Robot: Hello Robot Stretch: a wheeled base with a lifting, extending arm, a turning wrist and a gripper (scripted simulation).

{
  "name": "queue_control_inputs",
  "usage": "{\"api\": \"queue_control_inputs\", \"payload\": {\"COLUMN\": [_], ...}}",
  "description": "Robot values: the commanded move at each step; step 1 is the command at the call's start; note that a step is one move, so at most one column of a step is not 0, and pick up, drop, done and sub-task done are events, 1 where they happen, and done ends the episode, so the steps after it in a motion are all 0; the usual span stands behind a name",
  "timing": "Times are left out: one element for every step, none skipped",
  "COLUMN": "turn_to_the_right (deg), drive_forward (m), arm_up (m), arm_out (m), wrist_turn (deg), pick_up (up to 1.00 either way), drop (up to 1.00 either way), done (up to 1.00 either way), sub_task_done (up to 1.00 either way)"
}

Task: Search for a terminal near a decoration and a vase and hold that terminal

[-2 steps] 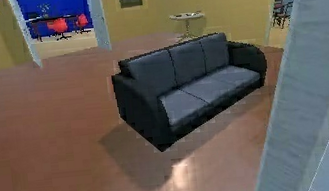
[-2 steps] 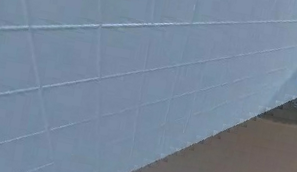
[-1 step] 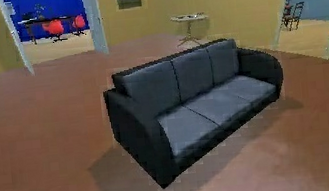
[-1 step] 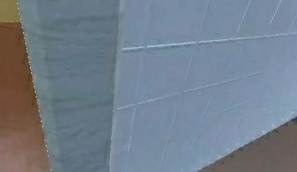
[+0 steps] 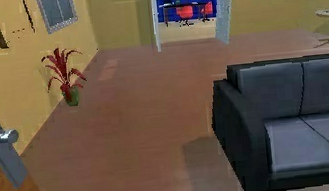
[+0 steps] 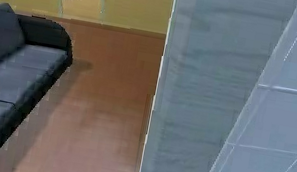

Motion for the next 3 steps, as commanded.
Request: {"api": "queue_control_inputs", "payload": {"turn_to_the_right": [0.0, 0.0, 33.0], "drive_forward": [1.00, 1.00, 0.00], "arm_up": [0.00, 0.00, 0.00], "arm_out": [0.00, 0.00, 0.00], "wrist_turn": [0.0, 0.0, 0.0], "pick_up": [0.00, 0.00, 0.00], "drop": [0.00, 0.00, 0.00], "done": [0.00, 0.00, 0.00], "sub_task_done": [0.00, 0.00, 0.00]}}
